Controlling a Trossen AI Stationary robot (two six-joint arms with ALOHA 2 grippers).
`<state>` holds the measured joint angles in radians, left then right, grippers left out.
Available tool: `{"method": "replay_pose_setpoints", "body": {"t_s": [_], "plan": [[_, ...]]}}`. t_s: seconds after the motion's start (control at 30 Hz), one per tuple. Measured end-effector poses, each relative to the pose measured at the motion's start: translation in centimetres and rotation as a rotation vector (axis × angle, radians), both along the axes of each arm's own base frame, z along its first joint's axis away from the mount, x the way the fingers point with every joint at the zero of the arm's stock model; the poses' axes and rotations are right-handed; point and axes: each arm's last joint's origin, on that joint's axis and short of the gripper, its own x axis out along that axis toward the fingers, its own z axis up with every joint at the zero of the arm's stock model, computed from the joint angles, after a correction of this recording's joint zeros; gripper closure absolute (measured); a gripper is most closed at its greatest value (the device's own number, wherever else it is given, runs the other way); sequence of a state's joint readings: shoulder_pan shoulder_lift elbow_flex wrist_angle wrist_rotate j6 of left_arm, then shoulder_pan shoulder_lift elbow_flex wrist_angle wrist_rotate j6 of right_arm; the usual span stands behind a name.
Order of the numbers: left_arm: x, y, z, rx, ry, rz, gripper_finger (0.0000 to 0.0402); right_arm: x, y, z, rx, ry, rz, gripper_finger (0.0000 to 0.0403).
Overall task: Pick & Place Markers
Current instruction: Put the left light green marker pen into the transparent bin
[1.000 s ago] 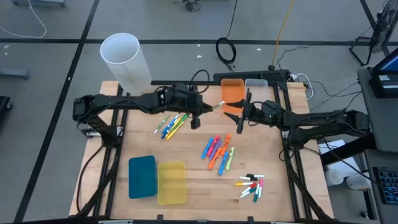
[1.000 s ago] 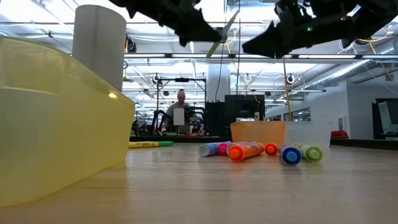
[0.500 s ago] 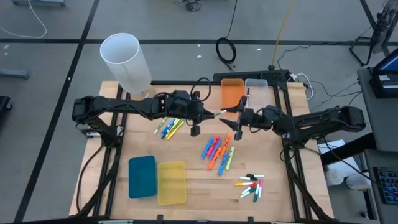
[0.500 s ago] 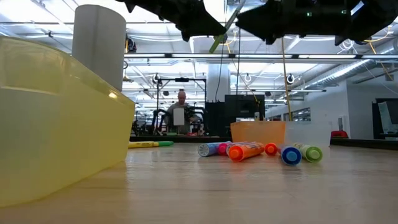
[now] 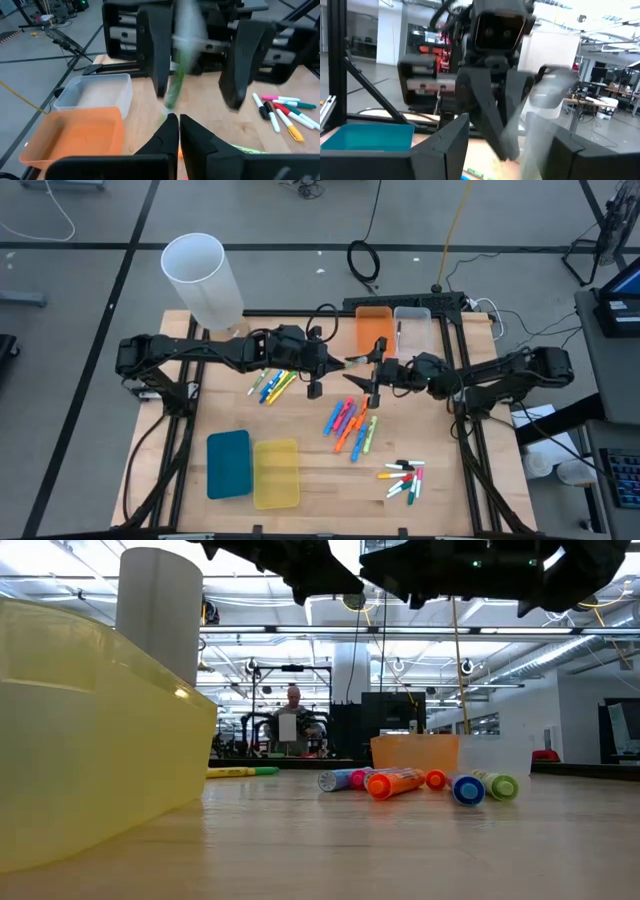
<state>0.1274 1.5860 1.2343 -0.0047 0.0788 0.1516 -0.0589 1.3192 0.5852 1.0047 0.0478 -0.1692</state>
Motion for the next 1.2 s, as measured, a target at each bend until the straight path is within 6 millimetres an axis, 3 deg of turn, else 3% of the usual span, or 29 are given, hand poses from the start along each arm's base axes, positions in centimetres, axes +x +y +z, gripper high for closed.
{"method": "replay_pose_setpoints", "body": {"t_s": [0.13,0.37,0.53,0.67,0.83,1.03,1.2], "plan": [[0.0,-0.2,-0.1,0.007,0.008,-0.008,0.0395,0.4,-0.2,-0.3,0.0,0.011,-0.007,0.0238],[-0.1,-0.2,-0.2,0.019,0.023,-0.013,0.0391,-0.2,-0.1,0.3,-0.031,0.037,-0.013,0.0342],[-0.3,-0.2,-0.7,-0.009,0.076,-0.005,0.0399,-2.0,0.6,0.3,0.025,0.251,-0.002,0.038],[-0.4,-0.2,-0.9,-0.001,0.104,-0.008,0.0378,-4.4,1.5,1.5,0.103,0.558,-0.171,0.0356],[-0.4,0.0,-0.9,0.062,0.111,0.072,0.035,-7.1,2.7,1.3,0.335,0.934,-0.37,0.0281],[-0.5,0.8,-0.9,0.088,0.116,0.153,0.032,-9.8,2.5,-2.0,0.435,1.393,-0.565,0.0192],[-0.7,1.2,-1.0,0.088,0.132,0.169,0.0299,-10.5,2.0,-5.5,0.397,1.554,-0.499,0.0173]]}}
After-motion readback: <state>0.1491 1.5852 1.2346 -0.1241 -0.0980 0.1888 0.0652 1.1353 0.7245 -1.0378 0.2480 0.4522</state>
